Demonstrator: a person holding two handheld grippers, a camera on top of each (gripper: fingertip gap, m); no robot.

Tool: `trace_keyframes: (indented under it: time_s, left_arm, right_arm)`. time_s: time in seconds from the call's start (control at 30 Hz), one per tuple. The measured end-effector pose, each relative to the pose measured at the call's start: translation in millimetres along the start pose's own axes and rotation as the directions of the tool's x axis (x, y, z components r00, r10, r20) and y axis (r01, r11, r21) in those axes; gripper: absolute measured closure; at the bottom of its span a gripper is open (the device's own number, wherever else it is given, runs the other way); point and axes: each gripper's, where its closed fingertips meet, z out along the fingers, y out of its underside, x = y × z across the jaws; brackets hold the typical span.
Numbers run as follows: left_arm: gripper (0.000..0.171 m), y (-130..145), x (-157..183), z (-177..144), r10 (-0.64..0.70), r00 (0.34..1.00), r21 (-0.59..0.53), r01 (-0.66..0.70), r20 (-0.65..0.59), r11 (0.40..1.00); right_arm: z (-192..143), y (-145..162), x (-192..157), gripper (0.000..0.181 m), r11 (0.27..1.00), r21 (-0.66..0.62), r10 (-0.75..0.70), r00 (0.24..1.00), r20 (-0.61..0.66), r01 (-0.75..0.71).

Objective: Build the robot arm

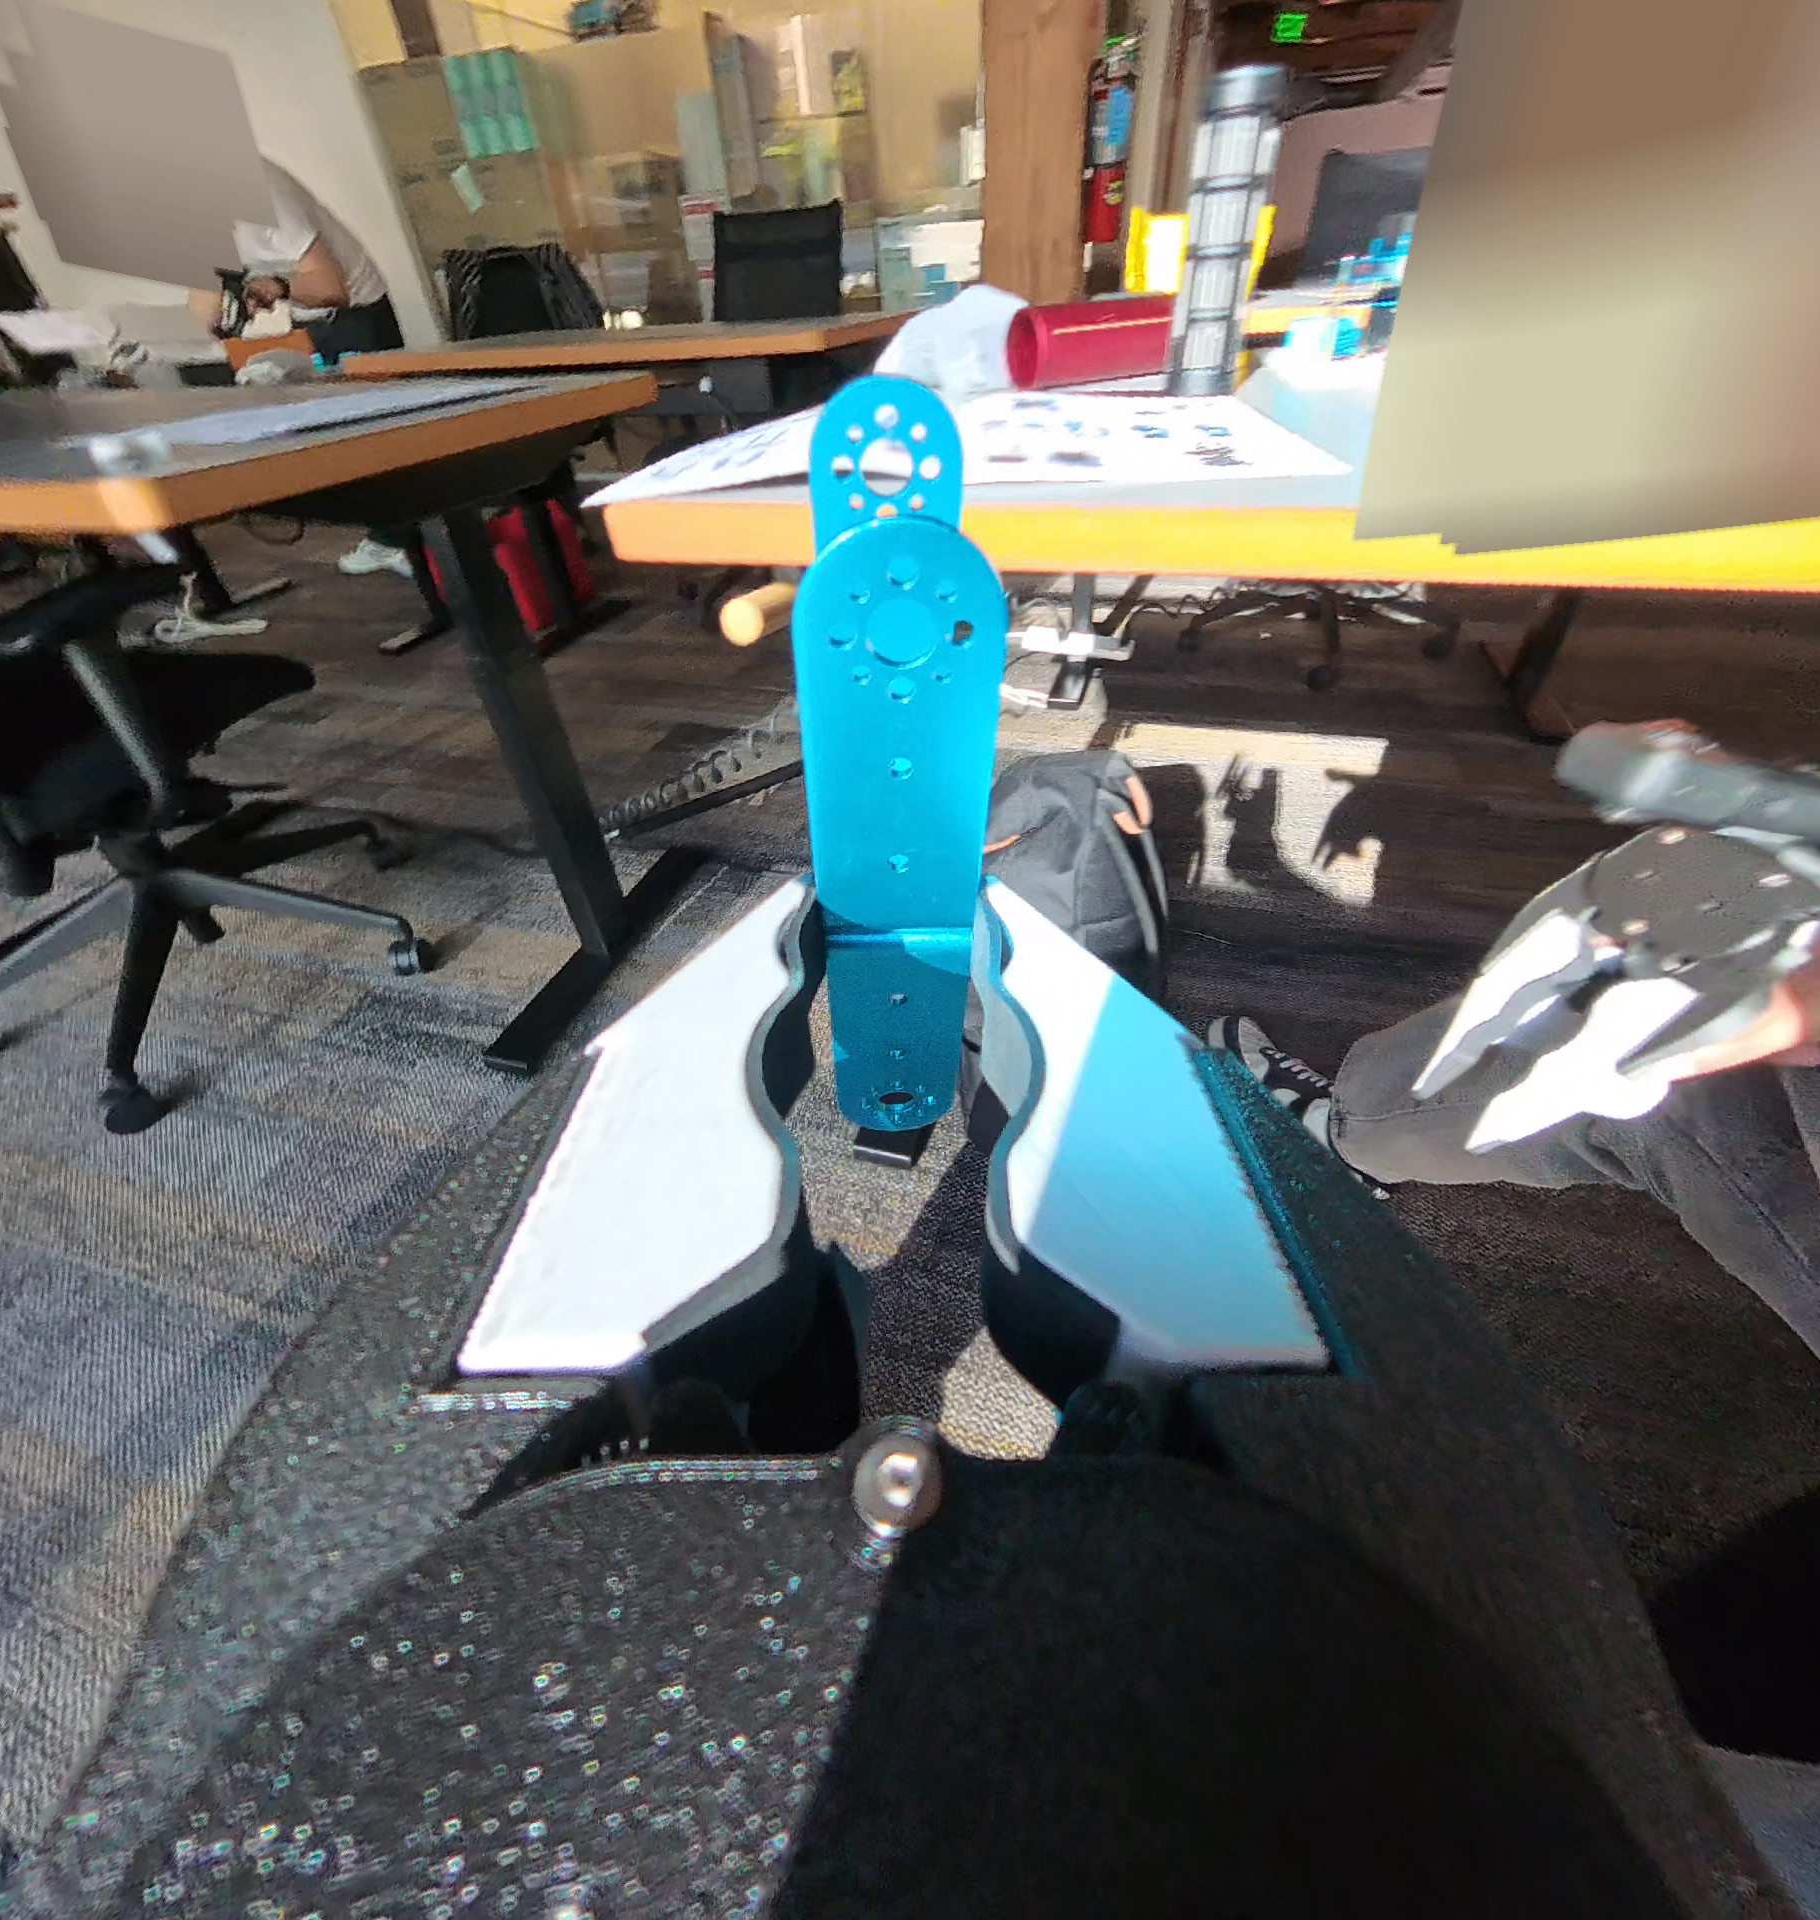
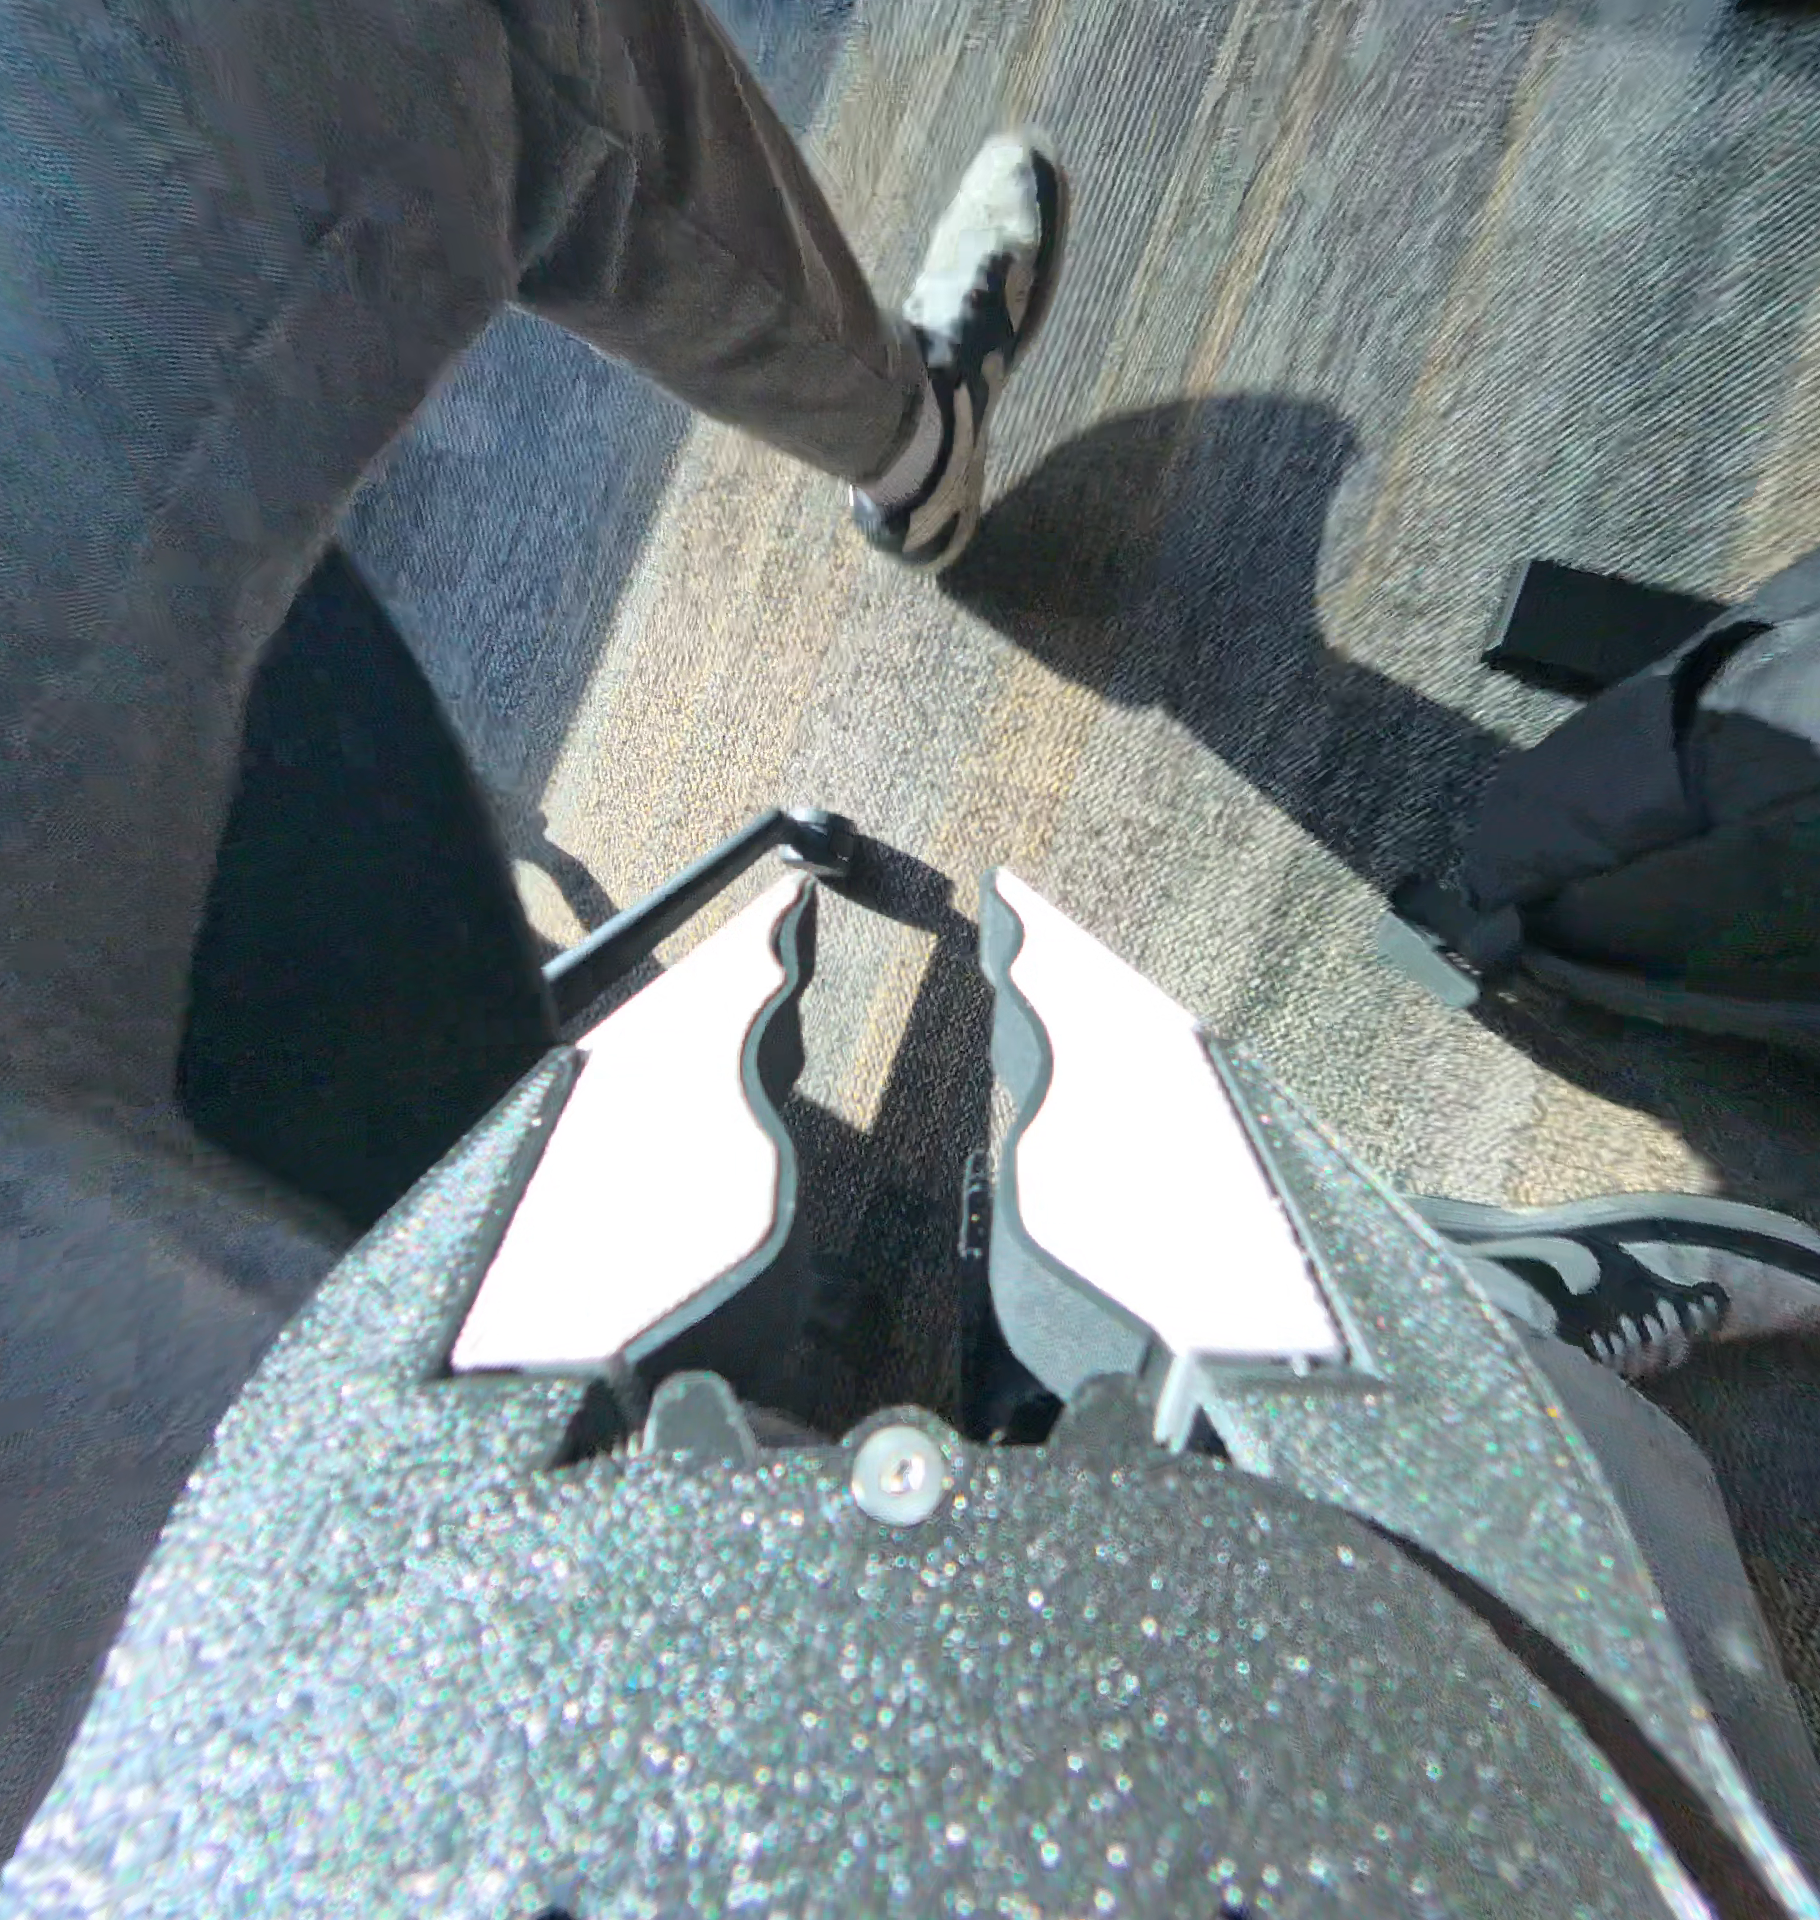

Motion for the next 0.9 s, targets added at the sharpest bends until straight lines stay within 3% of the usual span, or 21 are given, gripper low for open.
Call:
trace_keyframes:
  time_s: [0.07, 0.17, 0.3, 0.43, 0.53, 0.6, 0.67, 0.73, 0.8, 0.9]
  left_arm:
    - [0.146, 16, -34, 9, -0.045, 0.998, -0.02, 0.046, 0.04, 0.999]
    - [0.146, 44, -78, 28, -0.106, 0.992, -0.04, 0.109, 0.072, 0.993]
    - [0.146, 102, -125, 85, -0.167, 0.983, -0.093, 0.173, 0.073, 0.981]
    - [0.146, 150, -180, 138, -0.271, 0.958, -0.158, 0.282, 0.092, 0.946]
    - [0.146, 181, -207, 136, -0.209, 0.973, -0.245, 0.227, 0.095, 0.943]
    - [0.146, 202, -219, 127, -0.228, 0.968, -0.29, 0.249, 0.105, 0.924]
    - [0.146, 219, -226, 122, -0.28, 0.954, -0.319, 0.301, 0.11, 0.899]
    - [0.146, 230, -234, 121, -0.283, 0.951, -0.352, 0.31, 0.129, 0.883]
    - [0.146, 233, -239, 123, -0.276, 0.951, -0.359, 0.307, 0.136, 0.881]
    - [0.146, 243, -243, 124, -0.235, 0.962, -0.397, 0.27, 0.137, 0.877]
  right_arm:
    - [53, -11, 30, 0.14, 0.996, -0.088, 0.013, 0.996, 0.09, -0.005]
    - [133, -26, 89, 0.148, 0.989, -0.148, 0.046, 0.991, 0.129, -0.026]
    - [256, -31, 198, 0.14, 0.978, -0.207, 0.011, 0.999, 0.039, -0.002]
    - [372, -70, 297, 0.14, 0.993, -0.097, 0.06, 0.997, -0.043, -0.064]
    - [442, -91, 367, 0.149, 0.987, 0.018, 0.159, 0.981, -0.114, -0.158]
    - [490, -87, 394, 0.148, 0.981, 0.018, 0.192, 0.975, -0.113, -0.191]
    - [527, -76, 422, 0.151, 0.989, 0.002, 0.143, 0.969, -0.203, -0.146]
    - [560, -64, 432, 0.155, 0.993, -0.043, 0.101, 0.976, -0.192, -0.111]
    - [583, -52, 440, 0.156, 0.992, -0.095, 0.067, 0.978, -0.196, -0.087]
    - [598, -57, 448, 0.163, 0.995, -0.038, 0.084, 0.972, -0.221, -0.094]
